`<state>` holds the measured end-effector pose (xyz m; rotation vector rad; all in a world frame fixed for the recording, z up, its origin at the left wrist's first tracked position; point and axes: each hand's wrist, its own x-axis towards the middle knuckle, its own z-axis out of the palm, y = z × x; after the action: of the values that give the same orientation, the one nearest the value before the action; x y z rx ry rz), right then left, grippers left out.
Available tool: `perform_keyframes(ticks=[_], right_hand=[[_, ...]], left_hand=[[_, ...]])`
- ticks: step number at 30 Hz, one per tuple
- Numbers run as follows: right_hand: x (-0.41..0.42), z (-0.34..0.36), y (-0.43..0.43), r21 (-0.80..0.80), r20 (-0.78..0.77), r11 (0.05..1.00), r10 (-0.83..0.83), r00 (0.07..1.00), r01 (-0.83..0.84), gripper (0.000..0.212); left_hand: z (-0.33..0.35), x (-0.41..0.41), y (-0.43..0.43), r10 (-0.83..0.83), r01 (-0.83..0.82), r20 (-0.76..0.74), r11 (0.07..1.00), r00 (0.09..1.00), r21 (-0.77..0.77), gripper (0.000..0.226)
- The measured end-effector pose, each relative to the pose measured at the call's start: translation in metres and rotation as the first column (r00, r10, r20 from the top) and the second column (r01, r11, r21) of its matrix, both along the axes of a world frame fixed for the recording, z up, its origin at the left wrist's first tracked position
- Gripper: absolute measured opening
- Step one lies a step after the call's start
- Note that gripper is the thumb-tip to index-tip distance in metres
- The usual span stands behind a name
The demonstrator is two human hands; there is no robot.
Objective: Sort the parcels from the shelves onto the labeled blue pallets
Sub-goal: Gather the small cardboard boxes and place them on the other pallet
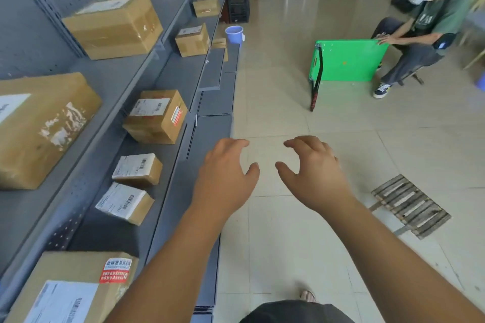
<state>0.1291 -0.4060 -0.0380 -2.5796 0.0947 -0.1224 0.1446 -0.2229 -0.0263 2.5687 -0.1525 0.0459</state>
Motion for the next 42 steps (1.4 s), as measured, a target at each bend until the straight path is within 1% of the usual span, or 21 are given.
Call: perform_keyframes(ticks=[3,7,11,15,18,23,27,32,36,39,42], right_hand=[[0.030,-0.010,-0.025,0.010,-0.022,0.998,-0.066,0.998,0.067,0.049],[0.080,-0.016,-0.053,0.021,-0.020,0.997,-0.069,0.997,0.069,0.050],[0.137,-0.013,-0.079,0.033,-0.023,0.999,-0.017,1.000,0.018,0.050],[0.191,-0.010,-0.092,0.030,-0.054,0.997,0.073,0.996,-0.071,0.050],[0.227,-0.010,-0.086,0.023,-0.064,0.989,0.146,0.987,-0.145,0.050],[0.273,-0.016,-0.045,0.017,-0.094,0.952,0.307,0.947,-0.307,0.052],[0.302,-0.020,0.003,0.008,-0.096,0.913,0.408,0.908,-0.409,0.051],[0.329,-0.016,0.070,-0.016,-0.082,0.836,0.546,0.834,-0.549,0.052],[0.345,-0.016,0.122,0.007,-0.053,0.776,0.630,0.775,-0.631,0.051],[0.354,-0.023,0.161,0.032,-0.060,0.715,0.699,0.713,-0.699,0.049],[0.361,-0.032,0.199,0.032,-0.079,0.627,0.778,0.623,-0.779,0.049]], left_hand=[[-0.004,0.037,-0.025,-0.041,0.041,-0.002,0.999,0.999,0.015,0.048],[-0.009,0.089,-0.054,-0.041,0.041,-0.009,0.998,0.999,0.043,0.048],[-0.012,0.138,-0.079,0.001,0.001,-0.021,0.997,1.000,0.083,0.049],[-0.015,0.176,-0.090,0.091,-0.089,-0.030,0.994,0.995,0.061,0.050],[-0.021,0.196,-0.084,0.162,-0.160,-0.042,0.986,0.986,0.050,0.050],[-0.035,0.219,-0.049,0.291,-0.290,-0.059,0.957,0.955,0.022,0.052],[-0.042,0.231,-0.008,0.378,-0.376,-0.062,0.926,0.924,0.033,0.052],[-0.042,0.238,0.049,0.493,-0.491,-0.076,0.870,0.867,0.048,0.053],[-0.044,0.233,0.086,0.551,-0.548,-0.104,0.834,0.828,0.063,0.049],[-0.052,0.221,0.112,0.619,-0.618,-0.145,0.784,0.772,0.055,0.049],[-0.062,0.209,0.133,0.709,-0.712,-0.182,0.699,0.681,0.059,0.048]])
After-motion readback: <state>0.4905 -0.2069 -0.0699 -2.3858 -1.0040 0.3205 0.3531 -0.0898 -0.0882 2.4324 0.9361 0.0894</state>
